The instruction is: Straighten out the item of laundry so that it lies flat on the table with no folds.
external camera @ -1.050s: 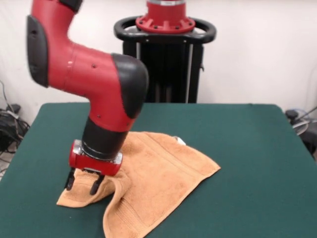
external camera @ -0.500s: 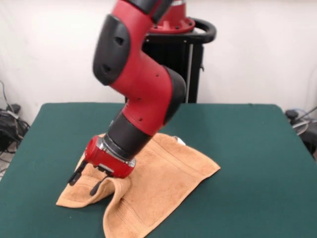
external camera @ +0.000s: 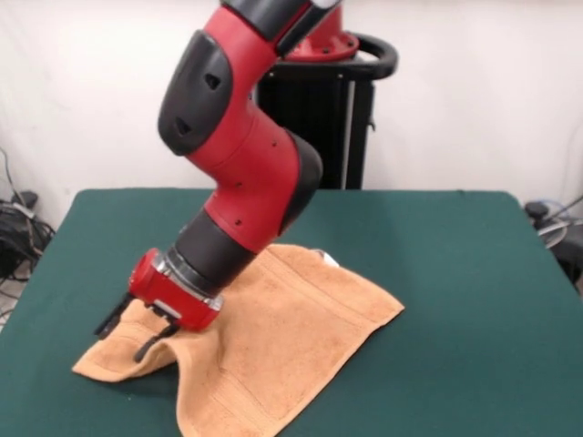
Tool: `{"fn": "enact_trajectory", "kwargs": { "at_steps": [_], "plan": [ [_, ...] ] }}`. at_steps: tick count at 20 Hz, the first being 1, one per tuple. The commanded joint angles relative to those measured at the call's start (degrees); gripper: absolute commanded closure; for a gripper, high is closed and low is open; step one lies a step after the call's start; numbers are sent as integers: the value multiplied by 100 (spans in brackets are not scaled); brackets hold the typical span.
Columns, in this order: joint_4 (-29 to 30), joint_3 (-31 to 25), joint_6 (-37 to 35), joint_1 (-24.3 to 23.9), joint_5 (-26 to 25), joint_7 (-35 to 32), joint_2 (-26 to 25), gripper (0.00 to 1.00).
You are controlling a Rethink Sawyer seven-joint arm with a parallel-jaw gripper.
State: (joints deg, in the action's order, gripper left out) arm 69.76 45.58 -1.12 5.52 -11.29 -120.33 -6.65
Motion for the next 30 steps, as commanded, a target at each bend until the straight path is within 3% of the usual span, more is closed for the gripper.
{"fn": "enact_trajectory", "kwargs": {
  "at_steps": [1,8,16,20,25,30],
  "plan": [
    [-404,-335,499,-440,386,-826,-780,0],
    [-626,-426,545,-725,284,-564,-885,0],
    [-685,-957,265,-1097,-58,-257,-649,0],
    [-99,-1952,-113,-1493,-663,226,350,0],
    [835,-2400,-739,-1644,-1074,548,1633,0],
    [1375,-3666,-1543,-2510,-1486,1453,2730,0]
  ]
}}
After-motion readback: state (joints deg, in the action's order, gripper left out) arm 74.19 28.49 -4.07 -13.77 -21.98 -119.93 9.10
